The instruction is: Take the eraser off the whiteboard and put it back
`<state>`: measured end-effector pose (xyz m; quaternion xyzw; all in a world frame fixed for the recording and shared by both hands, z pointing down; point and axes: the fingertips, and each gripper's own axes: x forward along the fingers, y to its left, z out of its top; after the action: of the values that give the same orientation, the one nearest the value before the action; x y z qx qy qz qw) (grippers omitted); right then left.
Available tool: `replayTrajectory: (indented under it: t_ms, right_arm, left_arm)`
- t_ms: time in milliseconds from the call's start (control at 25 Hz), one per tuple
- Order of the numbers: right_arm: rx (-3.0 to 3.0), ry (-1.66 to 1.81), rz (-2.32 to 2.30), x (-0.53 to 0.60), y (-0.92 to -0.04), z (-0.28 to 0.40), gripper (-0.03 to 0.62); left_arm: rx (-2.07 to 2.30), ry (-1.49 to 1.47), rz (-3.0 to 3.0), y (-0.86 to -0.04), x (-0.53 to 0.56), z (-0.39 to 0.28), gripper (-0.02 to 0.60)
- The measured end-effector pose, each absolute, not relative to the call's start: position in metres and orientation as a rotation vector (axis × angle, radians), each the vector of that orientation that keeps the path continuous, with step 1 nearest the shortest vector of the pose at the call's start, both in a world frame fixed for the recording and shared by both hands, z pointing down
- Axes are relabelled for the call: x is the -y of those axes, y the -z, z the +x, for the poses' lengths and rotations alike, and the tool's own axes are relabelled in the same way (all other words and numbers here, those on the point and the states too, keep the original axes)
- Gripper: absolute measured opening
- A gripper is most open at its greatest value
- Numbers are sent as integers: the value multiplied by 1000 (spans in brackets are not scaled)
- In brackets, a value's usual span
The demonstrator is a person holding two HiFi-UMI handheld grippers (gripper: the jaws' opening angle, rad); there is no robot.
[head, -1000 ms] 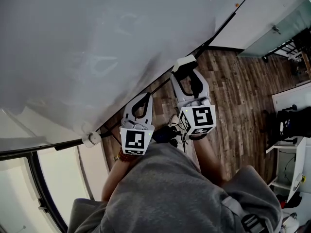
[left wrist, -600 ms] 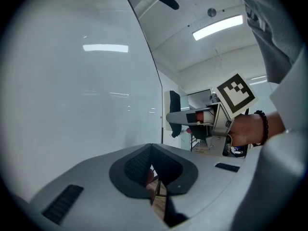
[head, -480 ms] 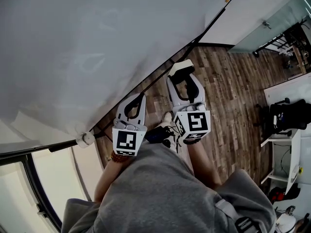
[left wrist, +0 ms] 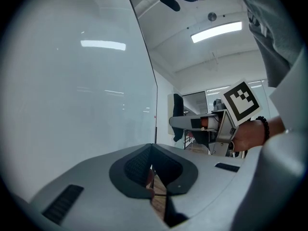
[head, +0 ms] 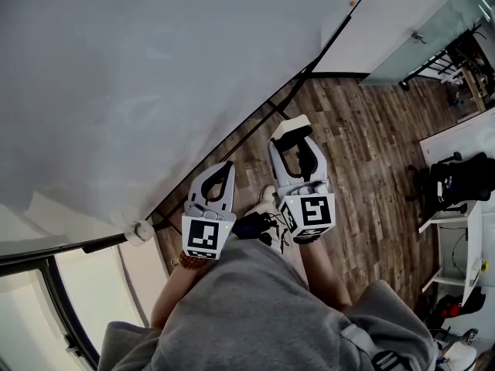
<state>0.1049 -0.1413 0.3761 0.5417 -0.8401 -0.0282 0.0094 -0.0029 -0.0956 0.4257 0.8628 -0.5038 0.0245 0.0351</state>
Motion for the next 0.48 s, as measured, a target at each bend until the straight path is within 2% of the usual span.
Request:
replayTrajectory:
  t_ms: [480]
  right_arm:
    - [2576,67,1753,125,-390,120,236]
  left_arm:
    - [1473,-86,2689,-435,86,13,6]
